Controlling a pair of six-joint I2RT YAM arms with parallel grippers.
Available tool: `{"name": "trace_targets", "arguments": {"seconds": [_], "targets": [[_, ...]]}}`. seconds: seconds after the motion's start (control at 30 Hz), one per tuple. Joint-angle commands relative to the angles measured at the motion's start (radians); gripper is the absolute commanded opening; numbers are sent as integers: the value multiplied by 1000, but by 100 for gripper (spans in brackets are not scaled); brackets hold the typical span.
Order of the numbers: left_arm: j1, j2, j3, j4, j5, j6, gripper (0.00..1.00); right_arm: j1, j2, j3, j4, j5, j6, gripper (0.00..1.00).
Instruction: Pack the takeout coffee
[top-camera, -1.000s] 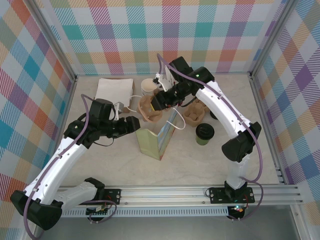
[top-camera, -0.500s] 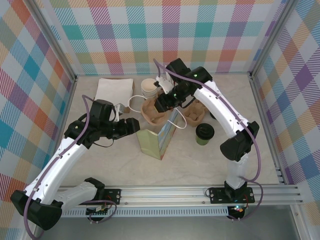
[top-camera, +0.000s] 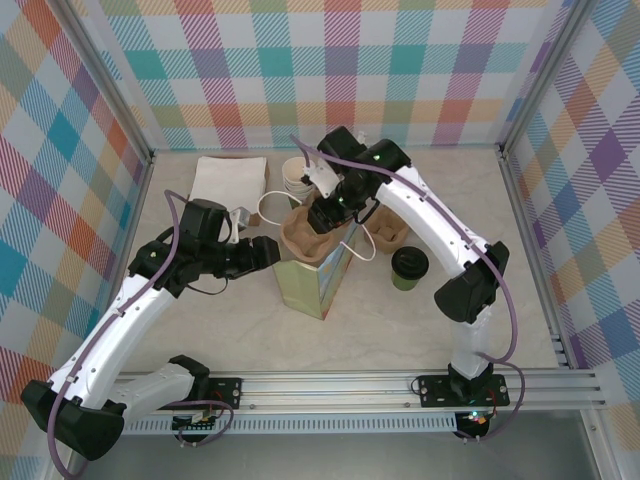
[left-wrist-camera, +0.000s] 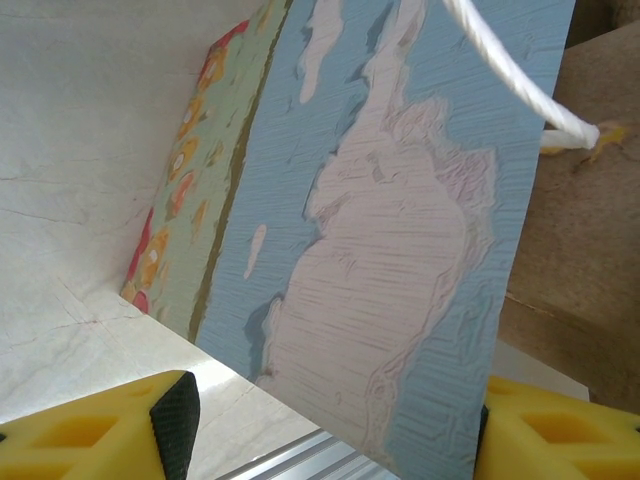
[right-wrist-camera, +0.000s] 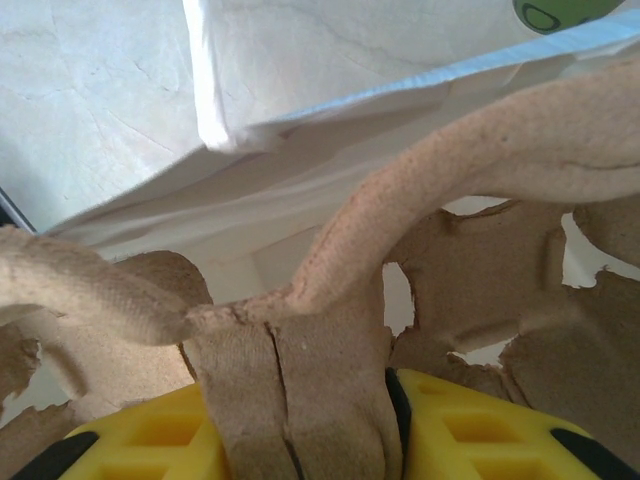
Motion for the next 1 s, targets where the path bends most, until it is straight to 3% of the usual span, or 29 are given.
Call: {"name": "trace_targets", "arguments": {"seconds": [0.0,0.43,0.8,0.97], "targets": [[15,-4,-1,-12,-2,12,65,8,5,22,-37,52,-30,38],[16,13,21,-4,-57,-4,65,48,-11,7,-67,122,-104,38],[16,29,44,11,-40,0,65,72,33,24,-125,196,-121,39],[15,35,47,18,-23,11,59,76,65,56,-165,229,-127,39]]}}
